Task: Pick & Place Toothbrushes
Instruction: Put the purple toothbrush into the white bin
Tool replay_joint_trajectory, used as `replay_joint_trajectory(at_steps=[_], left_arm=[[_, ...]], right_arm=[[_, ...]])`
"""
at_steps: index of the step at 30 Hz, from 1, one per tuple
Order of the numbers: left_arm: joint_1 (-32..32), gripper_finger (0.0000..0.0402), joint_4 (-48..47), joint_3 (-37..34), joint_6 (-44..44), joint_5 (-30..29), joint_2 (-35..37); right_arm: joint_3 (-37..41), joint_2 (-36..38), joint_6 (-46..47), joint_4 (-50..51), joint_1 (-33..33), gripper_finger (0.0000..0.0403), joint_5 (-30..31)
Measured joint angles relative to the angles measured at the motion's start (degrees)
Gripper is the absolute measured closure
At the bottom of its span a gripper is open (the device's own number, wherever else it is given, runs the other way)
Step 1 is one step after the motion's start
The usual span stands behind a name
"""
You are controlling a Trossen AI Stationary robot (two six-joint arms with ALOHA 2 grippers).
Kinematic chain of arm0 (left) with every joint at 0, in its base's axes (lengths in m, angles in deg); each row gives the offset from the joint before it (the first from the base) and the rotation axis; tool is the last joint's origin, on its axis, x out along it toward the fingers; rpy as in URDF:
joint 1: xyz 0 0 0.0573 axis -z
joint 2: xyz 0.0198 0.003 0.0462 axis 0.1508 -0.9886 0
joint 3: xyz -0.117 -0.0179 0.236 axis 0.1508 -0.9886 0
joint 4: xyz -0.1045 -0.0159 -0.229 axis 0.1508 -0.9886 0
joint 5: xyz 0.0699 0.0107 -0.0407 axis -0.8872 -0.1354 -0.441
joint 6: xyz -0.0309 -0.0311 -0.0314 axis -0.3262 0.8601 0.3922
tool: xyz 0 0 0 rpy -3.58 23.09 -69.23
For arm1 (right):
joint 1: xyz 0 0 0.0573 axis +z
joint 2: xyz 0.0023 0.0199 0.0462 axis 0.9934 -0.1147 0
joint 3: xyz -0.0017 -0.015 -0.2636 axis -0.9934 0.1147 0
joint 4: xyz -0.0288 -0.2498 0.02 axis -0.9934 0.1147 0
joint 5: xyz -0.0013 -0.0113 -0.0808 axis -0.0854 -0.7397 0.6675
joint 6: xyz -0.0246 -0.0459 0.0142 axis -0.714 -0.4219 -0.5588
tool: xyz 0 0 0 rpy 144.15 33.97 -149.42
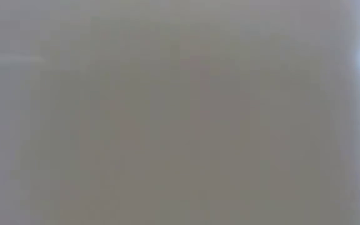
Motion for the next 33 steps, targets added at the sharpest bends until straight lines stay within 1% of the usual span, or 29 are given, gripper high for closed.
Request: replay_joint_trajectory(at_steps=[3, 7, 9, 12, 14, 19, 23, 28, 33], left_arm=[[1.1, 0.0400, -0.1, 0.0, 1.6, 0.0, 0.0], [2.4, 0.0400, -0.1, 0.0, 3.4, -0.1, 0.0], [3.1, 0.0400, -0.1, 0.0, 4.5, -0.2, 0.0], [4.0, 0.0400, -0.1, 0.0, 6.2, -0.2, 0.0], [4.5, 0.0400, -0.1, 0.0, 7.6, -0.2, 0.0], [5.3, 0.0400, 0.0, 0.0, 10.9, -0.2, 0.0], [5.8, 0.0400, 0.2, 0.0, 12.3, -0.2, 0.0], [6.6, 0.0400, 1.3, 0.0, 12.3, -0.1, 0.0], [7.4, 0.0400, 2.6, 0.0, 12.2, -0.1, 0.3]], right_arm=[[0.0, 0.0, -2.9, 0.0, 0.0, 0.0346, 0.0], [-0.6, 0.0, -5.0, 0.9, 0.0, 0.0332, 0.5], [-1.6, 0.0, -5.1, 2.6, 0.0, 0.0322, 1.9], [-3.9, 0.0, -5.6, 6.9, -0.2, 0.0301, 5.5], [-5.6, 0.0, -5.6, 10.5, -0.5, 0.0285, 6.5], [-9.0, 0.0, -5.6, 17.3, -1.2, 0.0249, 6.6], [-10.6, 0.0, -5.6, 21.0, -1.2, 0.0228, 6.5], [-10.7, 0.0, -5.6, 21.5, -0.9, 0.0214, 6.3], [-10.7, 0.0, -5.2, 22.4, -0.9, 0.0209, 6.3]])
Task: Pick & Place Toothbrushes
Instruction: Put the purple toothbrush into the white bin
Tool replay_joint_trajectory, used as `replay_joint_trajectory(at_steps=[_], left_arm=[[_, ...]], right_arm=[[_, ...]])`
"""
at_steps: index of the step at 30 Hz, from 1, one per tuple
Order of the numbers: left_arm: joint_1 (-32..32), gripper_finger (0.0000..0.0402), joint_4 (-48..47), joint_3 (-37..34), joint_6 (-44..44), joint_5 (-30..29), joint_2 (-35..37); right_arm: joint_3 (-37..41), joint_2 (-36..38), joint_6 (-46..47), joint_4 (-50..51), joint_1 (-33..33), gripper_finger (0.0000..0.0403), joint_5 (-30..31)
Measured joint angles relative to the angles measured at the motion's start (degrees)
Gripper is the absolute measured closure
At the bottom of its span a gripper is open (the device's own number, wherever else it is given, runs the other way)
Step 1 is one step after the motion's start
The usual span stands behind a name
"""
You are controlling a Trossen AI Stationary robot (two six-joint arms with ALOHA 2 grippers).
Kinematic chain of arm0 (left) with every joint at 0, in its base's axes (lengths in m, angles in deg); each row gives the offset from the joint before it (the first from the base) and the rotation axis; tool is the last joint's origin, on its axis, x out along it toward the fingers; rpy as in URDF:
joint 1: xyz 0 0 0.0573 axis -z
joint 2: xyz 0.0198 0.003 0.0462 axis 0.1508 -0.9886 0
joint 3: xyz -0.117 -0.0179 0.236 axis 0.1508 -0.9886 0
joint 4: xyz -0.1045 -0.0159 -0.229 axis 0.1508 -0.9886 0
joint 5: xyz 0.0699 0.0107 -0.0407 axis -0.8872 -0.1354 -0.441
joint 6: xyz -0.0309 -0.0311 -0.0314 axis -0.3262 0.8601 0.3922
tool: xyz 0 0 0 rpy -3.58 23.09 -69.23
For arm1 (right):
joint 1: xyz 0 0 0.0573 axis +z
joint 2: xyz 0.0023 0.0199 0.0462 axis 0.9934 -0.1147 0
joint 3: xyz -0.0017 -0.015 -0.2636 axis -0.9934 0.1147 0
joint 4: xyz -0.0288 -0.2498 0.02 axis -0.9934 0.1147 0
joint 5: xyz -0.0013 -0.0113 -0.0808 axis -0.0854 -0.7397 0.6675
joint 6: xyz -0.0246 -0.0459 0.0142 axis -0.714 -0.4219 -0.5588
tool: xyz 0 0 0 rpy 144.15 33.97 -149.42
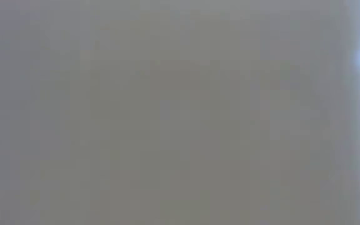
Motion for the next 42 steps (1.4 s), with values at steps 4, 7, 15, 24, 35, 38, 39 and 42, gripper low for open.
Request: replay_joint_trajectory(at_steps=[4, 7, 15, 24, 35, 38, 39, 42], left_arm=[[0.7, 0.0400, 0.8, 0.0, 0.1, 1.8, 2.1], [1.1, 0.0400, 1.7, 0.1, 0.2, 3.1, 4.4], [1.6, 0.0400, 1.5, 0.1, 0.5, 5.1, 7.4], [1.6, 0.0400, 0.8, 0.1, 1.2, 5.3, 5.6], [1.7, 0.0400, 1.1, 0.1, 1.4, 5.3, 5.5], [1.7, 0.0400, 1.1, 0.1, 1.6, 5.3, 5.5], [1.7, 0.0400, 1.1, 0.1, 1.6, 5.3, 5.5], [1.7, 0.0400, 1.0, 0.1, 1.6, 5.3, 5.5]], right_arm=[[0.0, 0.0, 0.0, 2.1, -0.2, 0.0210, 0.0], [0.0, 0.0, 0.1, 2.7, -0.2, 0.0213, 0.0], [0.0, 0.0, 0.2, 1.7, 0.0, 0.0216, 0.0], [0.0, 0.0, 0.2, 0.6, 0.7, 0.0219, -0.4], [0.0, 0.0, 0.2, 1.0, 0.7, 0.0241, -0.5], [0.0, 0.0, 0.2, 1.0, 0.7, 0.0257, -0.5], [0.0, 0.0, 0.2, 1.1, 0.7, 0.0263, -0.5], [0.0, 0.0, 0.2, 1.1, 0.7, 0.0282, -0.5]])
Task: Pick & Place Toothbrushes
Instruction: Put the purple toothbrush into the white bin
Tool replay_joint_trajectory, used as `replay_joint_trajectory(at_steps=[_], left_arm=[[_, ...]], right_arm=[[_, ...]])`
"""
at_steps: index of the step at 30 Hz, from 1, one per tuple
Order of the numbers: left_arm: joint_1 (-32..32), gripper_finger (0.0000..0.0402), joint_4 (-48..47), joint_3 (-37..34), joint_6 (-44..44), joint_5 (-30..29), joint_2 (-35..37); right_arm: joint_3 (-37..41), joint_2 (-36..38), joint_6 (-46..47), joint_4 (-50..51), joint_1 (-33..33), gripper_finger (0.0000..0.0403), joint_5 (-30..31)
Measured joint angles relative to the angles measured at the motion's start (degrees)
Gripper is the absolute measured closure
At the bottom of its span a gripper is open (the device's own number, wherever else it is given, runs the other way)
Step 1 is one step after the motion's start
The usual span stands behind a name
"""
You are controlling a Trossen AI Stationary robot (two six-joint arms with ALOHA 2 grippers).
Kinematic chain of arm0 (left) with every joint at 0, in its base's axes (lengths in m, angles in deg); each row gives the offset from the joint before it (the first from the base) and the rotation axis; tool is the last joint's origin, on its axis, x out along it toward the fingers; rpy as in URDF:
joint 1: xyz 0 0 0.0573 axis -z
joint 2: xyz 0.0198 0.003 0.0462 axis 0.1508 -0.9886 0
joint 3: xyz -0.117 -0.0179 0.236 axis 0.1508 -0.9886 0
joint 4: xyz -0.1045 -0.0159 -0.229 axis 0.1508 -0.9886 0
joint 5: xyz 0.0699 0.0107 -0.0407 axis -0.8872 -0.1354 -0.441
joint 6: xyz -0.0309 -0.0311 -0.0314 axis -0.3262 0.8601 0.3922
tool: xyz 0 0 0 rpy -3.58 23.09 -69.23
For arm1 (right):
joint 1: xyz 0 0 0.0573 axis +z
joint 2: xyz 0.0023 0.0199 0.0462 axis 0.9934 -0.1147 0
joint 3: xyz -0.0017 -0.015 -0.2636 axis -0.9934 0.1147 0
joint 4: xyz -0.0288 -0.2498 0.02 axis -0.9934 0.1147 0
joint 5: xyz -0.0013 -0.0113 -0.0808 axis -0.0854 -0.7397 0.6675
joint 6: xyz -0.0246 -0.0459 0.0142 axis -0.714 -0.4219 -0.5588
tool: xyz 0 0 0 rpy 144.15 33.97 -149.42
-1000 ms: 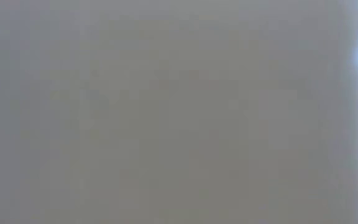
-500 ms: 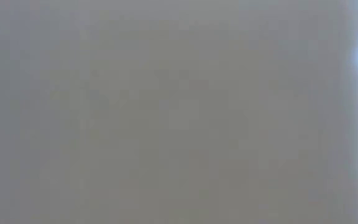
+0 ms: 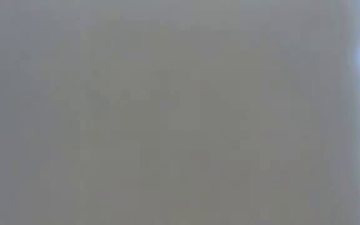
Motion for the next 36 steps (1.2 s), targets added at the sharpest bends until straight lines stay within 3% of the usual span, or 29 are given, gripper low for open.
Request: replay_joint_trajectory(at_steps=[24, 32, 36], left_arm=[[0.0, 0.0400, -0.3, 0.0, -0.1, 0.0, 0.1], [0.0, 0.0400, -0.3, 0.0, -0.2, 0.0, 0.1], [-0.1, 0.0399, -0.2, 0.0, -0.2, -0.2, 0.1]], right_arm=[[0.0, 0.0, -0.4, 0.9, 0.0, 0.0383, 0.0], [0.0, 0.0, -0.4, 1.3, 0.0, 0.0371, 0.0], [0.0, 0.0, -0.4, 1.6, 0.0, 0.0385, 0.0]])
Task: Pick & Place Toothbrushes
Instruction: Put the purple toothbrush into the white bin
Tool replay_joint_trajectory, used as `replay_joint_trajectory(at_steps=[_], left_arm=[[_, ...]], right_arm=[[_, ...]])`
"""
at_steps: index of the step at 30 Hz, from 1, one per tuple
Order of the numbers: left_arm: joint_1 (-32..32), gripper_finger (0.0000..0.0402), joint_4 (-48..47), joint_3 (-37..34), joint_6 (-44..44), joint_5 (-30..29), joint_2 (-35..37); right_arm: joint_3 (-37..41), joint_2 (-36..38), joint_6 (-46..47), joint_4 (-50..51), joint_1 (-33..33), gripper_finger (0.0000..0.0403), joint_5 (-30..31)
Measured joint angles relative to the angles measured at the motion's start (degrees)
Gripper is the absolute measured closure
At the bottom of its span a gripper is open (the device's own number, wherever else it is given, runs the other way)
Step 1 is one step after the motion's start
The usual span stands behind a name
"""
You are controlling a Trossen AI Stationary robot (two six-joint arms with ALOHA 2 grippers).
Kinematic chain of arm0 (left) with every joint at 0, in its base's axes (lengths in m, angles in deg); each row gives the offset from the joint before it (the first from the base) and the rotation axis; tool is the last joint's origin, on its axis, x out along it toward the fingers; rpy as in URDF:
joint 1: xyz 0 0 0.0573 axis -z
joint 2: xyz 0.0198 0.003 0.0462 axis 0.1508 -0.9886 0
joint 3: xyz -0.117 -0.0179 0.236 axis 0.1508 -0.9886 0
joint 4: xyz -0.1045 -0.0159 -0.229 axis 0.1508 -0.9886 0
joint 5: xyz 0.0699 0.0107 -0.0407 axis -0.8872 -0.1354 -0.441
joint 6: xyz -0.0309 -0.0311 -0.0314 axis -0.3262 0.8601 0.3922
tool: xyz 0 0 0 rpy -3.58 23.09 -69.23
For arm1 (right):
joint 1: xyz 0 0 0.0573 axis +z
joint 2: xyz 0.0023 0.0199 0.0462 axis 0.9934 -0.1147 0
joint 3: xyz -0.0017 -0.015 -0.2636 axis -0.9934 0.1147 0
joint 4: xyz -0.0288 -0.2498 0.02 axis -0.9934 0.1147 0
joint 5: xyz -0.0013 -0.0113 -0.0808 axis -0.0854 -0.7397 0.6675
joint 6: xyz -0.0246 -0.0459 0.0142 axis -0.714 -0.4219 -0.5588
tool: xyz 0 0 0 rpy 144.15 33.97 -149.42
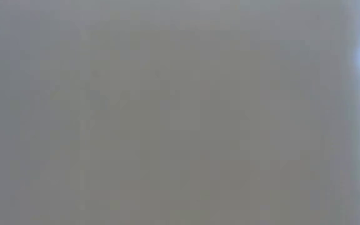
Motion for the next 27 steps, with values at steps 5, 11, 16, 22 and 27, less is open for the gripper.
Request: replay_joint_trajectory(at_steps=[5, 11, 16, 22, 27], left_arm=[[0.0, 0.0394, 0.4, 0.0, 0.0, -0.8, 0.0], [0.0, 0.0347, 0.9, 0.0, 0.3, -1.8, 0.0], [0.5, 0.0278, 1.2, -0.1, 0.6, -4.7, 0.5], [0.7, 0.0224, 1.4, -0.1, 0.6, -3.0, 3.8], [0.7, 0.0214, 1.5, -0.1, 1.7, 0.7, 8.6]], right_arm=[[0.0, 0.0, 0.0, 0.8, 0.0, 0.0386, 0.0], [0.0, 0.0, 0.0, 1.3, 0.0, 0.0386, 0.0], [0.0, 0.0, 0.0, 1.7, 0.0, 0.0386, 0.0], [0.0, 0.0, 0.0, 2.7, 0.0, 0.0386, -0.1], [0.0, 0.0, 0.0, 2.6, 0.3, 0.0386, -4.0]])
